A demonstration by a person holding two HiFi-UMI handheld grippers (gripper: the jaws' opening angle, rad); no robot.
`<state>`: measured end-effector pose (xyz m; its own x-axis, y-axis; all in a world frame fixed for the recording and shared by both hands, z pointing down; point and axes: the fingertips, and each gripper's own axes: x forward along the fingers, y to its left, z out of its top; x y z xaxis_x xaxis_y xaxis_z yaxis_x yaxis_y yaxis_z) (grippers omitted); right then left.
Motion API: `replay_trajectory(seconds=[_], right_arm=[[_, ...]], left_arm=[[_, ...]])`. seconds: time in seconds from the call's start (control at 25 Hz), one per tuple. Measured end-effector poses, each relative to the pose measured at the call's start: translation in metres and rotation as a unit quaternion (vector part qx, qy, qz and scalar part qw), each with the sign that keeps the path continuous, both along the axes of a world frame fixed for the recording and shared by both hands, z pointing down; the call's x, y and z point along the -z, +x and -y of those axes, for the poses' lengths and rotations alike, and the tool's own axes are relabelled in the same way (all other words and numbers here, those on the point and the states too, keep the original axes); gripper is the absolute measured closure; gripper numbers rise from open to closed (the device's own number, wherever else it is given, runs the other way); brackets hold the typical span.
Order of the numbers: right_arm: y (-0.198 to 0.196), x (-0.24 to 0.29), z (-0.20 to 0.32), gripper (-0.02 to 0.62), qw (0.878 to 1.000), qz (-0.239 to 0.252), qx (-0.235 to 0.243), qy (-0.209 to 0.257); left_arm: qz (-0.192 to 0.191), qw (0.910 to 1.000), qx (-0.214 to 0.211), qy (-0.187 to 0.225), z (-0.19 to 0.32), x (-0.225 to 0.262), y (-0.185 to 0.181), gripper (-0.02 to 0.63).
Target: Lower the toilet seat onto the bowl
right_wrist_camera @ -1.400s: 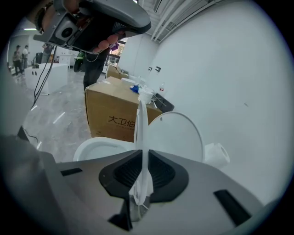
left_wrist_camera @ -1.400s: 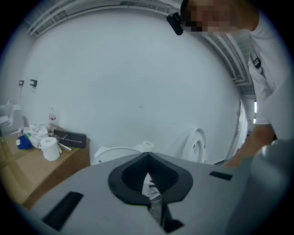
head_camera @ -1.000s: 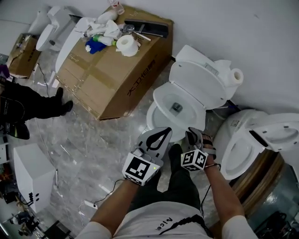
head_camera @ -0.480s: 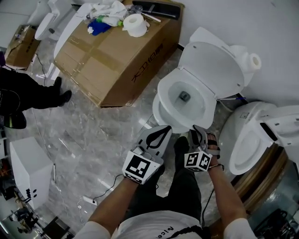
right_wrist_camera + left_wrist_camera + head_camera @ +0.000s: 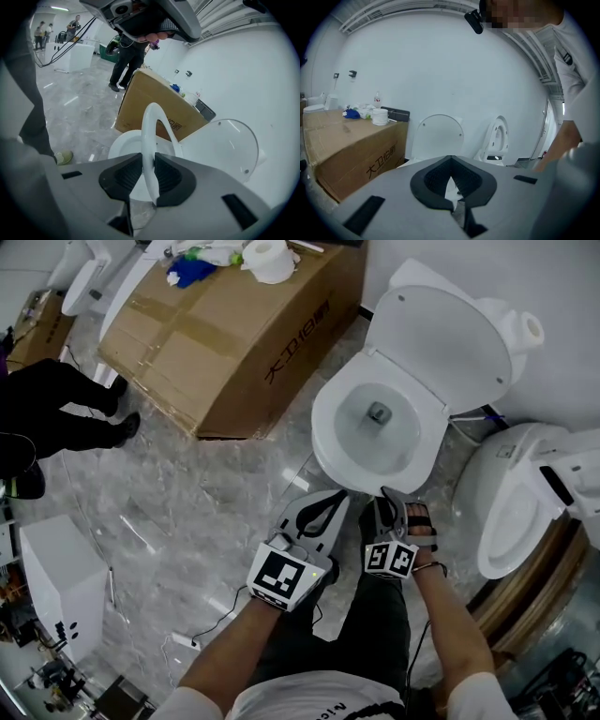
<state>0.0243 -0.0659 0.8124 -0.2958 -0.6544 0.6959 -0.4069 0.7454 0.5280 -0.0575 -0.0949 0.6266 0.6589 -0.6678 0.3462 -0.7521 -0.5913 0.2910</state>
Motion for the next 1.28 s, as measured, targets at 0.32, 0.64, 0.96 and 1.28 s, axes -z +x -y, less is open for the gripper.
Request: replay_trajectory(seconds=[0.32,0.64,0.96,1.28], right_arm=[[-0.015,-0.057,-0.022,0.5,0.999,0.002,0.035,-0.014],[-0.025,-0.117,-0.033,0.477,0.996,-0.003,0.076,-0.037],[-0.027,-0.161,-0.038,0.456,0.993,-0.011,0.108,-0.052],[-0.029,-0.191,-0.038,0.453,0.989,-0.03,0.123,-0.072]], left_arm=[[0.006,0.9999,-0.01,0.004,-0.013,-0.045,-0.008,0.597],[0.009,0.9999,-0.009,-0.002,-0.018,-0.087,-0.012,0.597],[0.014,0.9998,-0.005,-0.011,-0.02,-0.119,-0.014,0.597],[0.016,0.9997,0.0,-0.019,-0.023,-0.143,-0.016,0.597]])
